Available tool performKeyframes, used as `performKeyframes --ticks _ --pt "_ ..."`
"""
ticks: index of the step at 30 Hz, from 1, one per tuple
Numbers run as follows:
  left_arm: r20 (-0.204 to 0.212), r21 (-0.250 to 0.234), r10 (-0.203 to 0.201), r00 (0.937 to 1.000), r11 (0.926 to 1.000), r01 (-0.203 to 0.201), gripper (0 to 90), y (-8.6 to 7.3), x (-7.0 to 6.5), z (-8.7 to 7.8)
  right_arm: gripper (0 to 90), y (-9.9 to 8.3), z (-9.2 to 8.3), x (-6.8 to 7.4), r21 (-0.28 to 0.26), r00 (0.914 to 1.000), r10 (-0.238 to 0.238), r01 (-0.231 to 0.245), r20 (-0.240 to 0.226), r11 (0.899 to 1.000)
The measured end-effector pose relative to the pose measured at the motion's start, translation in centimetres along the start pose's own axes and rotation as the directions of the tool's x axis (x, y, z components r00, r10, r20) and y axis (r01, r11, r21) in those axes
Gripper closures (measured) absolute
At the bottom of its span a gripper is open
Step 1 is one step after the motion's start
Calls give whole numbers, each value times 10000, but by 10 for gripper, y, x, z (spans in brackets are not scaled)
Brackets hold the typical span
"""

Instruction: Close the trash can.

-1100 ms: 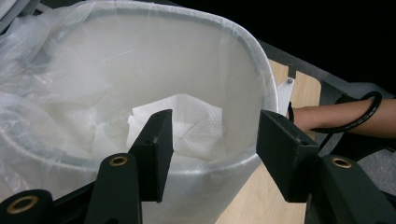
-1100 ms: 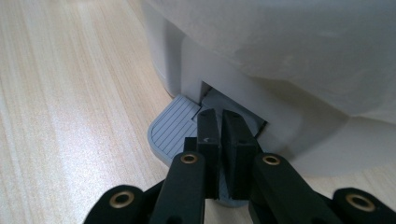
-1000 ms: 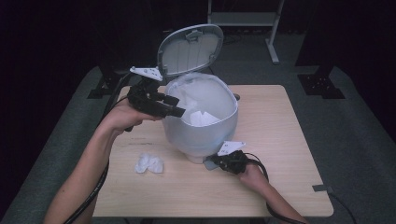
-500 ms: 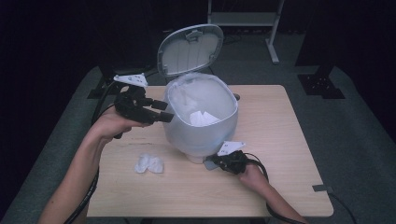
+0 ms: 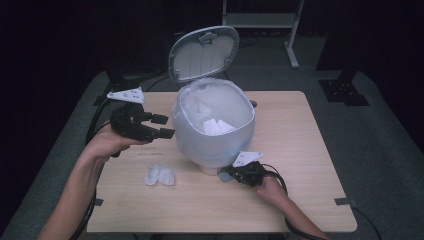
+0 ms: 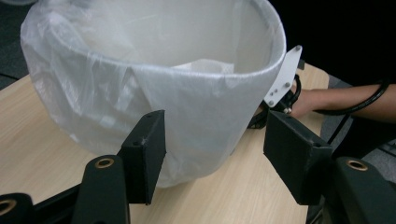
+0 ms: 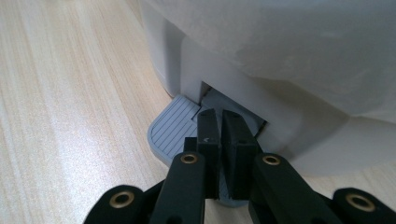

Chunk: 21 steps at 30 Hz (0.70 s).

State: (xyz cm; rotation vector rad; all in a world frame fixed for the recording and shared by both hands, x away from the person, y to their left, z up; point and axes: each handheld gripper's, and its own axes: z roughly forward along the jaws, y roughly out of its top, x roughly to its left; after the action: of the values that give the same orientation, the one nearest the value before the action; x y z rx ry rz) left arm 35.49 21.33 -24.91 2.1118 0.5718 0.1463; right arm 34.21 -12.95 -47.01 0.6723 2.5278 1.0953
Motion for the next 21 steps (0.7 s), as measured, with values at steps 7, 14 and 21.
performKeyframes --ticks 7,14,21 --pt "-105 75 -92 9999 9999 93 378 -12 2 0 857 0 0 1 29 10000 18 -18 33 10000" --pt "-277 60 29 9996 10000 -28 366 -20 3 1 857 0 0 1 -3 10000 24 -24 36 10000" --pt "-445 185 37 9990 9998 -29 352 -28 4 3 857 0 0 1 17 9999 -37 37 114 10000"
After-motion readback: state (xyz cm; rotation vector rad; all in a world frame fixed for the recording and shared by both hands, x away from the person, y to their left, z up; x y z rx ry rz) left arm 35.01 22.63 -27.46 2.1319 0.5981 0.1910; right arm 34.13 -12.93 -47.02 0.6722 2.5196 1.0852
